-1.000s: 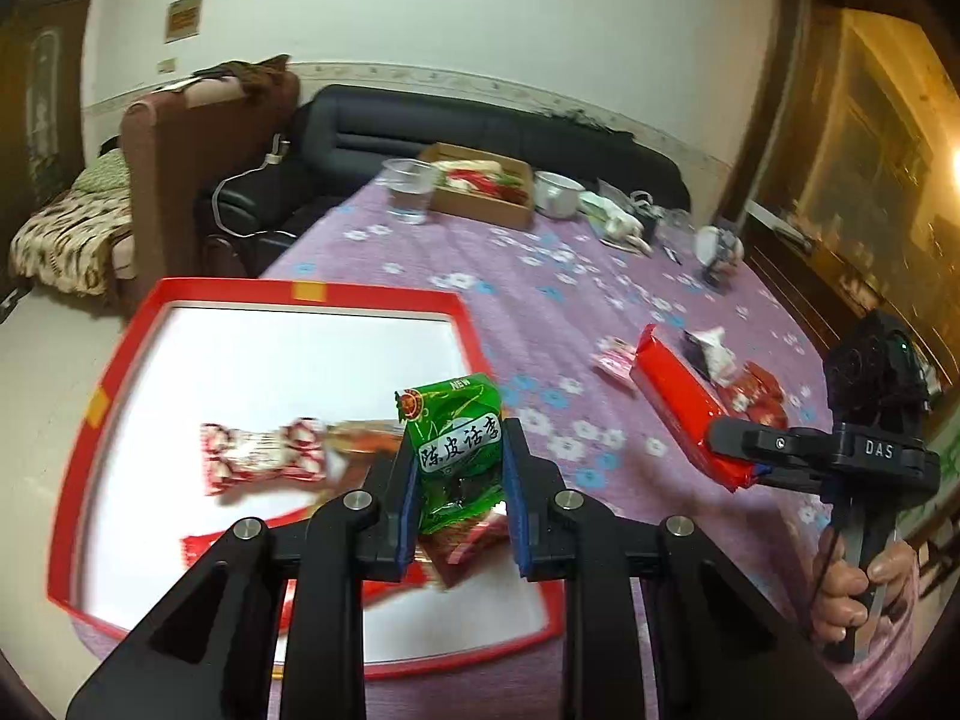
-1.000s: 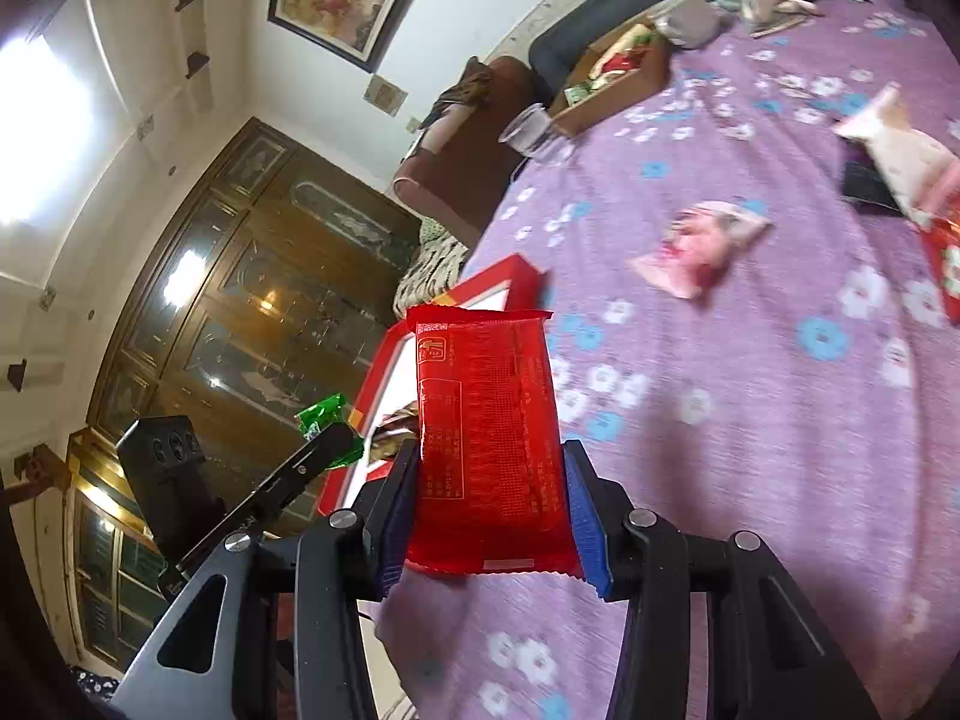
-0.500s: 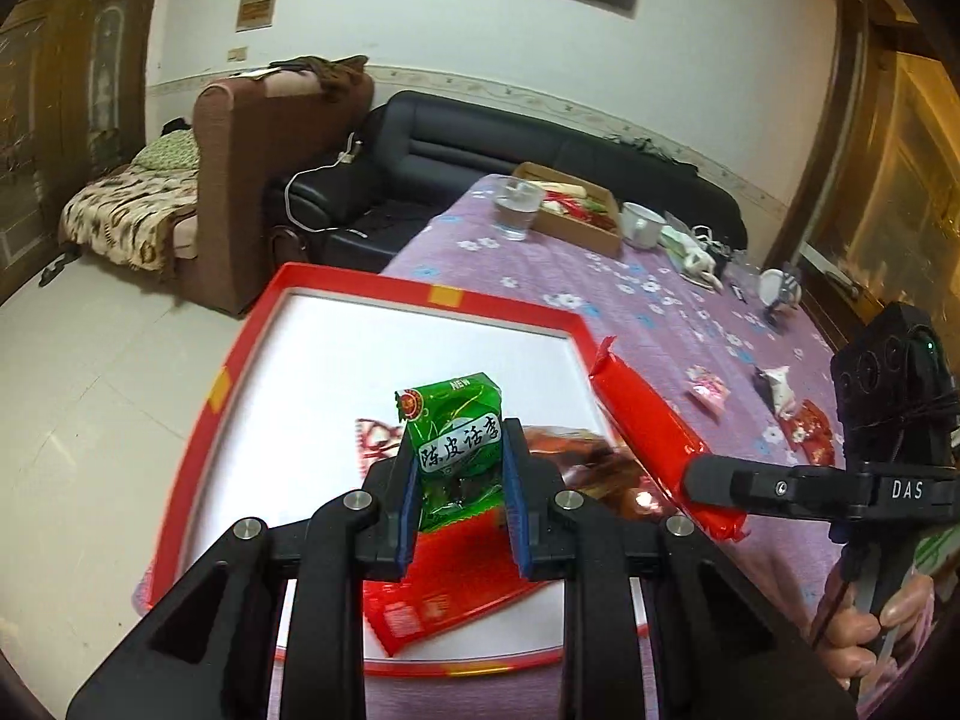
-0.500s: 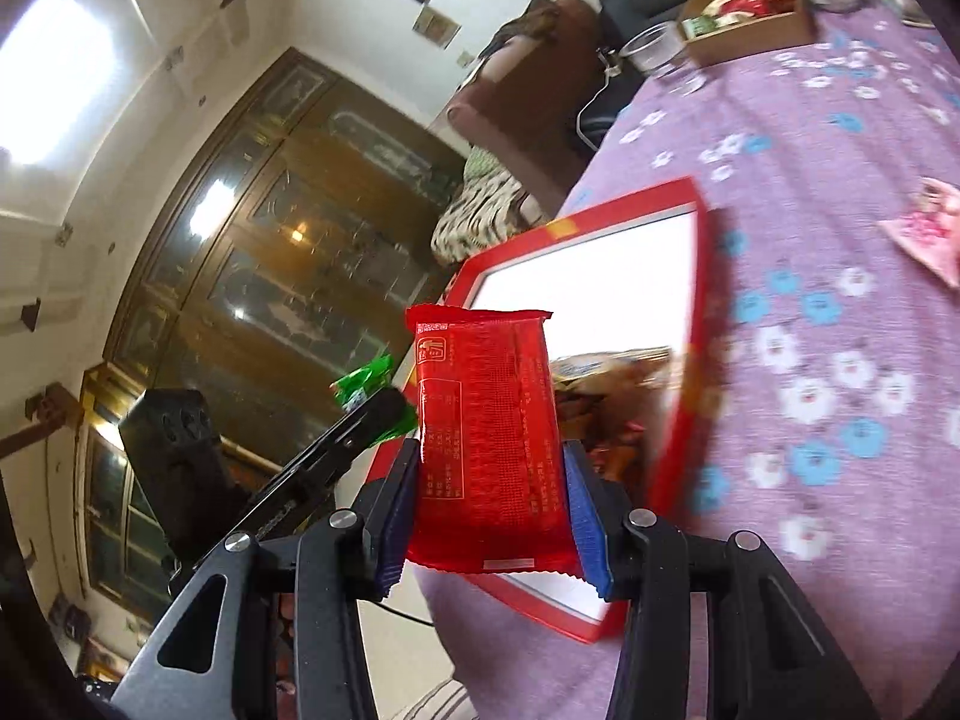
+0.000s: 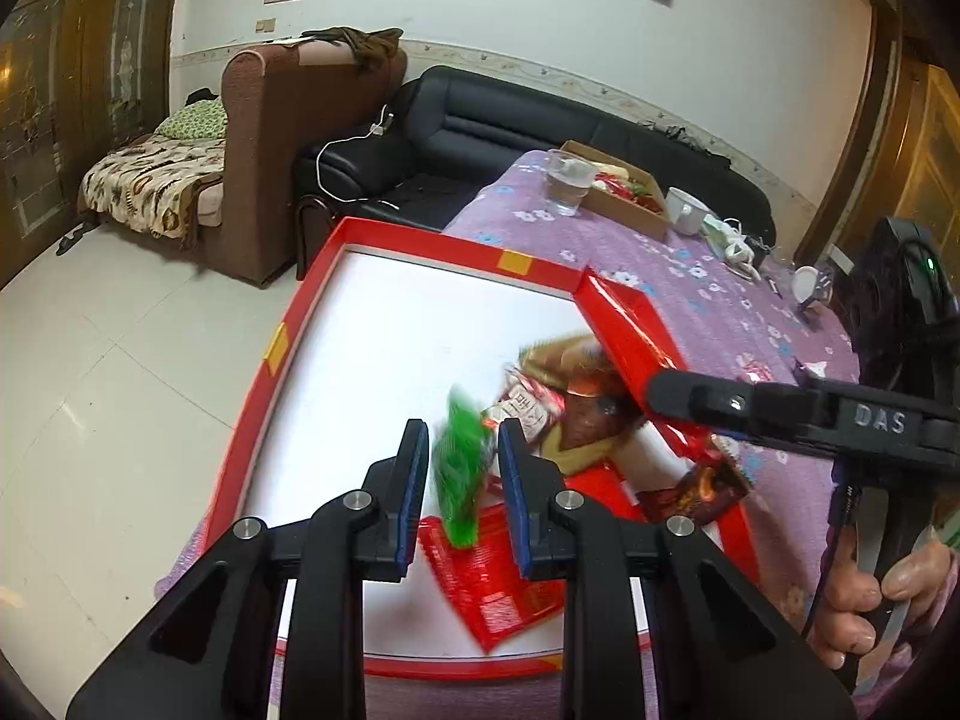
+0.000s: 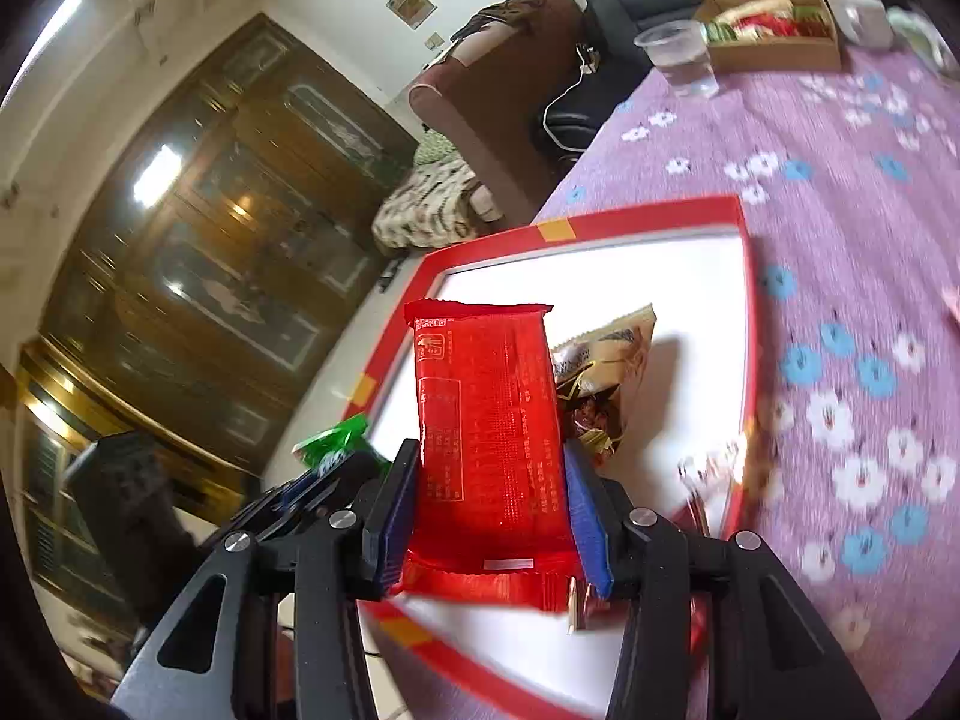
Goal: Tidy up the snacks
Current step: 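Carry both packets to the tray and open both grippers over it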
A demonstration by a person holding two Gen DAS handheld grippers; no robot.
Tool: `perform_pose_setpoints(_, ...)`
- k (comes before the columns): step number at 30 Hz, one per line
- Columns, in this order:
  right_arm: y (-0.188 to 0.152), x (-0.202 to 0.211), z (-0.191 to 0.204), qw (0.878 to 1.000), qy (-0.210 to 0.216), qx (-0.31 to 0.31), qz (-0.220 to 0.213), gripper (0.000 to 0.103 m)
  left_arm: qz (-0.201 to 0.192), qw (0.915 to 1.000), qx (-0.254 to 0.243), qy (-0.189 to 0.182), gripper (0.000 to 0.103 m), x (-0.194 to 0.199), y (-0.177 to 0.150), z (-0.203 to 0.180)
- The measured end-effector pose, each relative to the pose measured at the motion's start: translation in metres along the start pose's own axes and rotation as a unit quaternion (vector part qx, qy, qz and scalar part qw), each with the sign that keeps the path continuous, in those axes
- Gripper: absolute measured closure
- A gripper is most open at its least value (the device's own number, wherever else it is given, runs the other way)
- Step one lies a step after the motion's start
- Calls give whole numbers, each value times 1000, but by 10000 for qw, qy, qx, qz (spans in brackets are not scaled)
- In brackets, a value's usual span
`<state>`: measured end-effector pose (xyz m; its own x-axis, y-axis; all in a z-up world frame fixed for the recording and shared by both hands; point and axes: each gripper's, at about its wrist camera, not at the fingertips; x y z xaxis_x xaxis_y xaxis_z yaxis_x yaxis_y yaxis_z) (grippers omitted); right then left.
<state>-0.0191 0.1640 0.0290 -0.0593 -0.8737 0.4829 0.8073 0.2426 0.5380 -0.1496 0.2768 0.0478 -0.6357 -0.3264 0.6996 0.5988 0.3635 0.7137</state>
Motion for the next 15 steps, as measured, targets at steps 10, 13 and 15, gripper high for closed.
perform_pose_setpoints(10, 7, -33, 15, 9933, -980, 613, -39, 54, -38, 9983, -327, 484, 74, -2, -2, 0)
perform_pose_setpoints(13, 5, -24, 23, 9919, -991, 779, -144, 52, -171, 9964, -458, 696, 41, 2, -1, -4)
perform_pose_setpoints(15, 5, -11, 28, 9908, -950, 910, -309, 52, -297, 9950, -510, 808, 29, 6, 0, -6)
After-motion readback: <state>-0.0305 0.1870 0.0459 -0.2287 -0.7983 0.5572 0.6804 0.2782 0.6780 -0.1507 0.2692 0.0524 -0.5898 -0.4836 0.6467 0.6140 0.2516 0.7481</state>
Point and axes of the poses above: each gripper's, at about its wrist camera, not at the fingertips, and x roughly against the way its jaws point, z to its left, y to its top, and after that the axes turned 14 degrees about y, right-handed
